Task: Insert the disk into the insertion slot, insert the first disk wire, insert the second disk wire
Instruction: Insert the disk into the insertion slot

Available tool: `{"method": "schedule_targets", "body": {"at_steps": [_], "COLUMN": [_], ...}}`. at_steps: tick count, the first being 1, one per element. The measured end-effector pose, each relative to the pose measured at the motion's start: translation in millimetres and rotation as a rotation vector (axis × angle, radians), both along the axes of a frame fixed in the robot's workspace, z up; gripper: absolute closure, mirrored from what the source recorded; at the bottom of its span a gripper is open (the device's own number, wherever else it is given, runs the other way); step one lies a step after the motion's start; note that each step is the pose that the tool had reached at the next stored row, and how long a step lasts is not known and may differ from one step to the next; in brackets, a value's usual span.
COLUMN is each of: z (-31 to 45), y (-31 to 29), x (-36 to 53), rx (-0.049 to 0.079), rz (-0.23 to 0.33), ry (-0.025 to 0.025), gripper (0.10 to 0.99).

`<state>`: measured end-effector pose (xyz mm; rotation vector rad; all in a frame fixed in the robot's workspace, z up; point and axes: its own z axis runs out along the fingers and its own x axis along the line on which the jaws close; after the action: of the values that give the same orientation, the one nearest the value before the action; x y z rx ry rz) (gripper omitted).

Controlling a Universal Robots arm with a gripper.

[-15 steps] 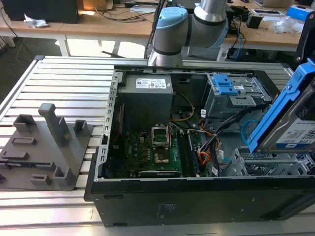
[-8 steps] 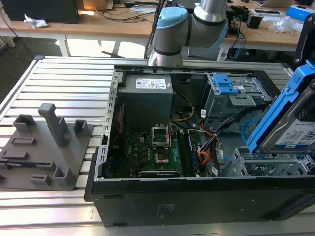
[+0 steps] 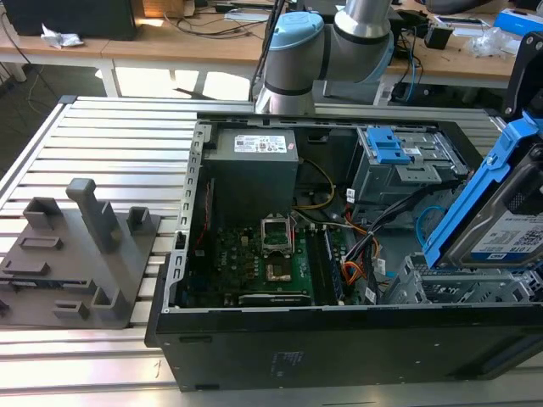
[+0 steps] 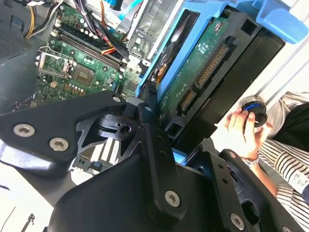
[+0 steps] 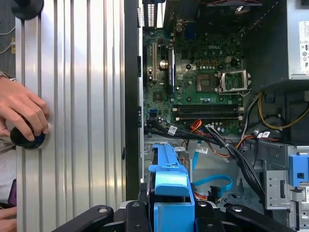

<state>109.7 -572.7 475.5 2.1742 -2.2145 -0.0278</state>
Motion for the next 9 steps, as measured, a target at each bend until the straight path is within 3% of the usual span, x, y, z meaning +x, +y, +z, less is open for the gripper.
{"method": "schedule_targets", "body": {"at_steps": [9], "z": [-10.4], "y": [0.0], "x": [0.4], "rx": [0.0], "rz": [0.0], "ry": [0.0], "gripper": [0.725]}}
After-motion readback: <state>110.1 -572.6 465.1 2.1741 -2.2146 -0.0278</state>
